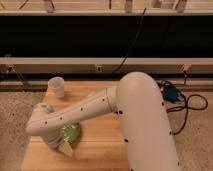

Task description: Push the ceramic bowl across the table

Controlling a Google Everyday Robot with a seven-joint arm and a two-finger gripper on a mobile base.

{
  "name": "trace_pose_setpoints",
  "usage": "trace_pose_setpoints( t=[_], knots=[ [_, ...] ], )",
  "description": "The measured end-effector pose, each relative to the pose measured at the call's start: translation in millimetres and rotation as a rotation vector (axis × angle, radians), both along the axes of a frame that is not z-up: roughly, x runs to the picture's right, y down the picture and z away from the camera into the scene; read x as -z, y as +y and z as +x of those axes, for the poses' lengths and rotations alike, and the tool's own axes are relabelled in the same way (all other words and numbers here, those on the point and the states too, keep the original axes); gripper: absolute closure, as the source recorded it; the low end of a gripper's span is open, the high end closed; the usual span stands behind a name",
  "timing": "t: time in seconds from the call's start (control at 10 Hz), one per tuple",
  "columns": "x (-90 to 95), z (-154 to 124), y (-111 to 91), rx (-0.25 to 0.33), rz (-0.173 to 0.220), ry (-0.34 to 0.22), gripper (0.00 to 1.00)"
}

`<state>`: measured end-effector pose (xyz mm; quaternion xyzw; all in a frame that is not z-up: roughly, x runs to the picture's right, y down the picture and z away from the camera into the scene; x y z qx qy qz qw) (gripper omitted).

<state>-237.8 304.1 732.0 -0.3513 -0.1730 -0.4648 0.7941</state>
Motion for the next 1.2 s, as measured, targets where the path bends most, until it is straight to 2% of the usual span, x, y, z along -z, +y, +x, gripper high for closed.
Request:
trace_pose_setpoints(
  t=[0.6,1.2],
  knots=[
    [0.4,-38.4,11.9,0.038,-0.026,-0.080,0.20],
    [5.7,-60.7,21.5,0.059,-0.041,-0.138,0.20]
  ],
)
